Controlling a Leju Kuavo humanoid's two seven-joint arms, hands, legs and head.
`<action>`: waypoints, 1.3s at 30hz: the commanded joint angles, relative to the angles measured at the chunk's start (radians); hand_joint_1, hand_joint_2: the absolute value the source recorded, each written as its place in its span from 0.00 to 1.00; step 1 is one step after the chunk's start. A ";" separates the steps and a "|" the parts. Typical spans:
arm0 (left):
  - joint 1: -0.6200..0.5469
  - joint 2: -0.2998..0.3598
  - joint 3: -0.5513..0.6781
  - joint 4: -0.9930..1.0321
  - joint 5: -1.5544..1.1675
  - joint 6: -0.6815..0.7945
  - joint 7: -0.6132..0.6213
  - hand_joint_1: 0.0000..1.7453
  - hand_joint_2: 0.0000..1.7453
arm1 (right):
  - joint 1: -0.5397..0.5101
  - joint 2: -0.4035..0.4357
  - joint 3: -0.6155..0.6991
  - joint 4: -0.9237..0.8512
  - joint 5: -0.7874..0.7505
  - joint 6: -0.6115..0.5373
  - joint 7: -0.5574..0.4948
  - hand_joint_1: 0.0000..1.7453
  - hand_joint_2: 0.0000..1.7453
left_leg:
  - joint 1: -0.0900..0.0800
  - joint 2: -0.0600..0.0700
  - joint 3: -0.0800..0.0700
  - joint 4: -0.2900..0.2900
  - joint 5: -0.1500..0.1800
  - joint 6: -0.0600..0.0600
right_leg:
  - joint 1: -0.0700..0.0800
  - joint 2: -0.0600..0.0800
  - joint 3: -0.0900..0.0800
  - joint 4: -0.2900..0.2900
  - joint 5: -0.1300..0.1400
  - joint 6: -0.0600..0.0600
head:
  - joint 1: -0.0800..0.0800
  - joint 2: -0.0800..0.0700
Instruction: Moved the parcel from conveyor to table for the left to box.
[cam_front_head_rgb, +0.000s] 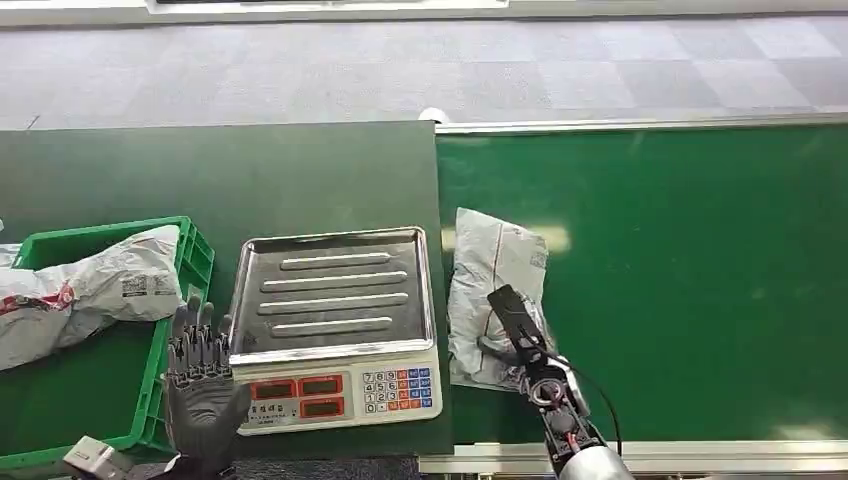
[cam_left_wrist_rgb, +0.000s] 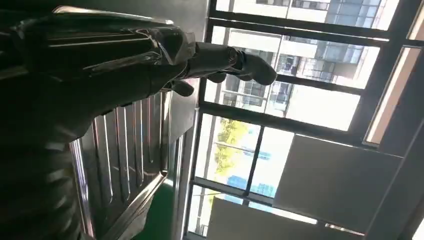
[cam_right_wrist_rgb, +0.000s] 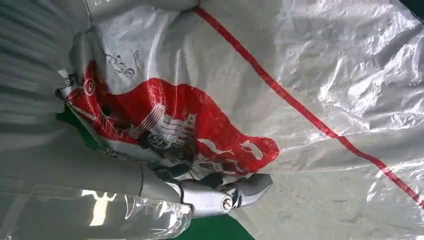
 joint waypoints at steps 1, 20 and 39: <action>-0.028 0.005 0.010 0.063 -0.008 0.004 -0.003 0.00 1.00 | 0.025 -0.025 -0.041 0.035 -0.025 -0.052 -0.061 1.00 1.00 | 0.000 -0.003 0.001 -0.001 0.001 0.000 | 0.000 -0.003 0.002 -0.002 0.000 0.000 | 0.000 0.000; -0.008 0.005 -0.013 0.018 -0.004 0.002 -0.003 0.00 1.00 | 0.258 0.035 -0.223 -0.738 -0.405 -0.338 -0.560 1.00 1.00 | -0.001 -0.002 -0.006 0.000 0.000 0.000 | -0.001 -0.001 -0.005 0.001 0.000 0.000 | 0.000 0.000; -0.166 0.021 -0.050 0.030 -0.041 0.050 -0.003 0.00 1.00 | -0.154 0.129 0.166 -0.428 -0.228 0.048 -0.377 1.00 1.00 | 0.000 0.014 -0.007 0.000 0.002 0.001 | 0.000 0.013 -0.010 0.002 0.006 -0.001 | 0.000 0.000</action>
